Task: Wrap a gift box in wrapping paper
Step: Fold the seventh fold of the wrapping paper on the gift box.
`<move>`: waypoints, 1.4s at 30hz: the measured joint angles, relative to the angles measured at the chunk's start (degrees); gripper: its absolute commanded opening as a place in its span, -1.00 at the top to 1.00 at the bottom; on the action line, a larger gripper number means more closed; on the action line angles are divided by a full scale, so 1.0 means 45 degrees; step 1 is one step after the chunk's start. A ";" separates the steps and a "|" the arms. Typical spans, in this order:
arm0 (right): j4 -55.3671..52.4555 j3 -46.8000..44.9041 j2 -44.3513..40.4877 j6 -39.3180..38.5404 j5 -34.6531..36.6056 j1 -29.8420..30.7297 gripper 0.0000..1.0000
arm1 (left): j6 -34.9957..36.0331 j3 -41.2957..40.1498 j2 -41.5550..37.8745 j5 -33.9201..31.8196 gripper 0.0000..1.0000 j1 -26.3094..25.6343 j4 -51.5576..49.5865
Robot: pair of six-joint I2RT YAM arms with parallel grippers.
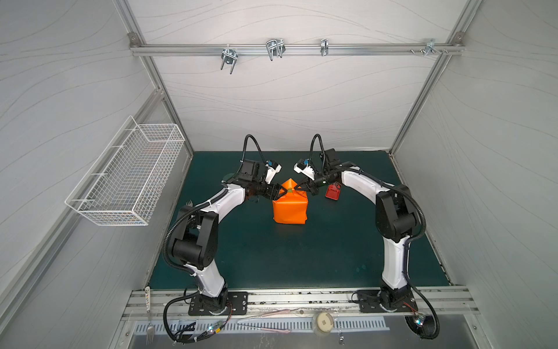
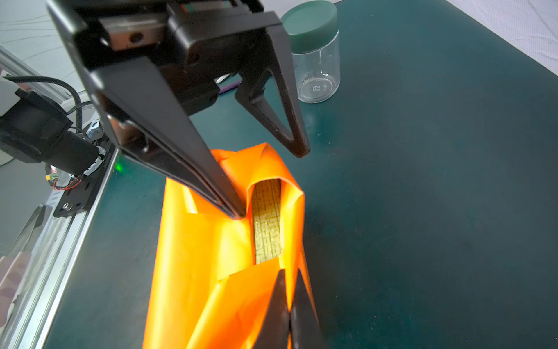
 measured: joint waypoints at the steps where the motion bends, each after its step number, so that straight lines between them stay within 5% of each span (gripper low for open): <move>1: -0.0015 0.0000 -0.0005 -0.0058 -0.0010 0.0000 1.00 | 0.0369 0.0267 0.0136 0.0185 -0.30 0.0049 -0.0287; 10: -0.0287 0.0058 -0.0005 -0.0452 0.0000 0.0005 1.00 | 0.3162 0.2846 0.1860 0.2132 0.13 0.0612 -0.2657; 14: -0.0403 0.0073 -0.0024 -0.0583 0.0005 0.0010 1.00 | 0.4099 0.3167 0.2025 0.2715 0.16 0.0665 -0.3424; 20: -0.0520 0.0141 -0.0029 -0.0627 0.0063 0.0029 1.00 | 0.4779 0.3798 0.2487 0.3337 0.18 0.0656 -0.4221; 31: -0.0651 0.0214 -0.0029 -0.0617 0.0199 0.0053 1.00 | 0.5440 0.3730 0.2696 0.3502 0.74 0.0539 -0.4284; 35: -0.0651 0.0214 -0.0029 -0.0583 0.0437 0.0053 0.86 | 0.5450 0.3162 0.2608 0.3575 0.98 0.0408 -0.3453; 42: -0.0651 0.0136 -0.0529 -0.0427 0.0787 0.0024 0.43 | 0.5348 0.1486 0.1588 0.3235 1.00 0.0291 -0.1384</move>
